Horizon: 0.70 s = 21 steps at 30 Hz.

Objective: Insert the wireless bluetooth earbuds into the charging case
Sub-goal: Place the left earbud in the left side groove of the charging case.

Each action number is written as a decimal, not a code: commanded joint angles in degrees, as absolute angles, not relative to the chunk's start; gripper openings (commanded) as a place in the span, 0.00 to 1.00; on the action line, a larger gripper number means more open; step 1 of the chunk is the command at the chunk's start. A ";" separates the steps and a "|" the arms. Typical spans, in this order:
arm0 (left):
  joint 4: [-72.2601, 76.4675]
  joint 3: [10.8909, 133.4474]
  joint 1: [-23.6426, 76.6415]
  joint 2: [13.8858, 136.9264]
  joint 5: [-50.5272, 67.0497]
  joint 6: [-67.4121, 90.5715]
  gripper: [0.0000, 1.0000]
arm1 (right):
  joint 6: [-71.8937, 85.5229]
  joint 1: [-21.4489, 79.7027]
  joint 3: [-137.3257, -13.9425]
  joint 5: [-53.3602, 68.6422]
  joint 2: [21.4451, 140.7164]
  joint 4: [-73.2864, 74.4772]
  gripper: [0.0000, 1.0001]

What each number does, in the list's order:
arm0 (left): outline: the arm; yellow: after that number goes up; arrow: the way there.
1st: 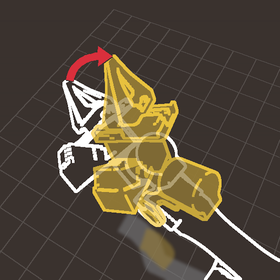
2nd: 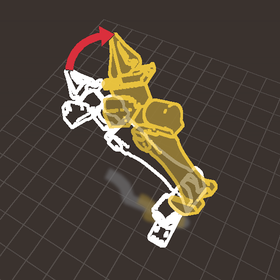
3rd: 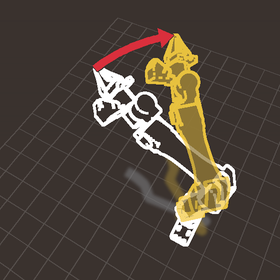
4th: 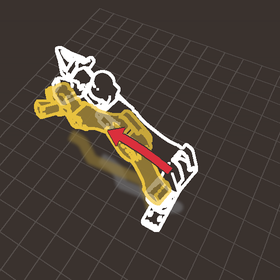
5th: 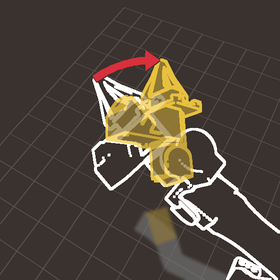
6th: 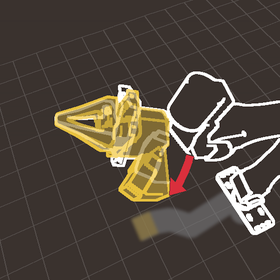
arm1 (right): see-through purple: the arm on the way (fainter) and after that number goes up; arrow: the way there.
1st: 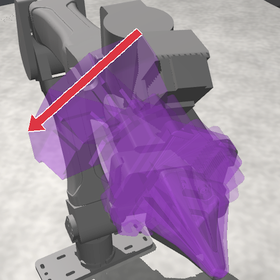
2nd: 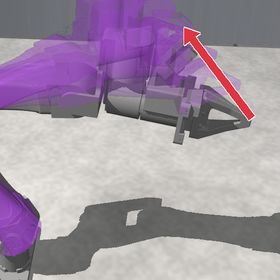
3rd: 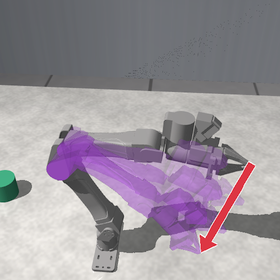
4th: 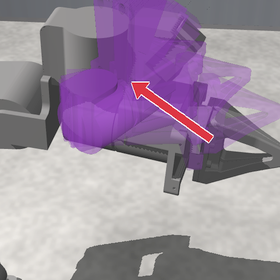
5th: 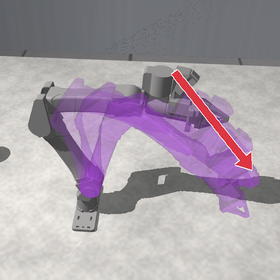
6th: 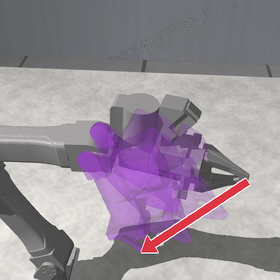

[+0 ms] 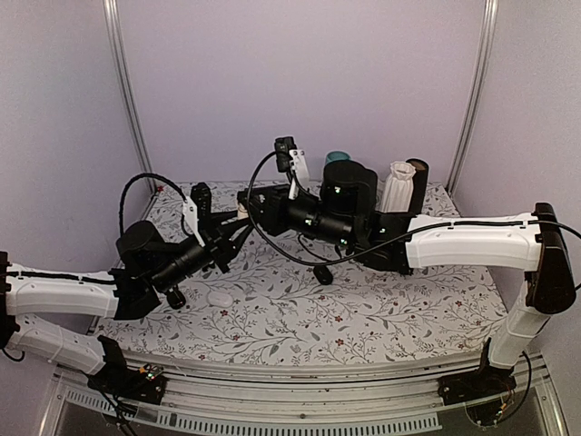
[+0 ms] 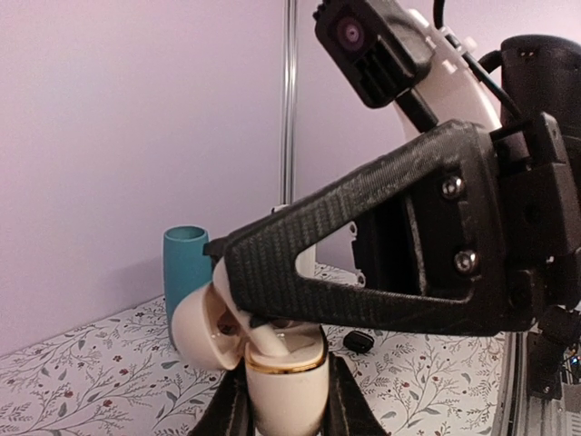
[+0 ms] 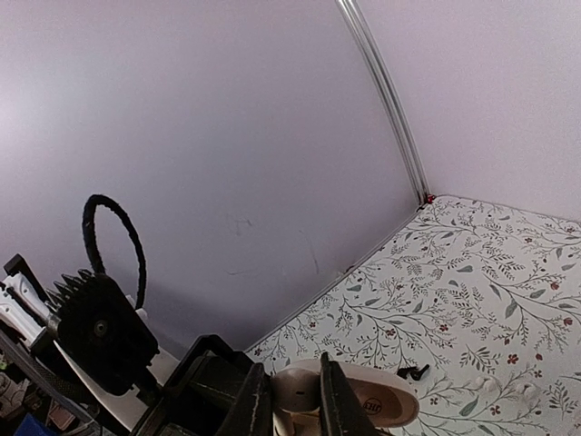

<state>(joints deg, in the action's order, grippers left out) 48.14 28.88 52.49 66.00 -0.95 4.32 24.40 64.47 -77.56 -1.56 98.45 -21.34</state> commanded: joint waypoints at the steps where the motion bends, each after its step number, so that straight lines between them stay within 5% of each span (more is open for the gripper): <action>1: 51.56 31.44 52.57 64.73 -2.49 5.78 0.00 | 24.87 65.14 -75.85 0.56 99.41 -20.75 0.15; 21: 52.16 31.23 52.13 63.39 -7.13 8.39 0.00 | 25.90 65.28 -72.60 0.35 98.09 -23.18 0.14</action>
<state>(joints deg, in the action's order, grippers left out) 47.92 28.99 52.42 65.58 -3.27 7.60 24.95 64.42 -75.13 -1.89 98.43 -26.11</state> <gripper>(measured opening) 0.195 0.152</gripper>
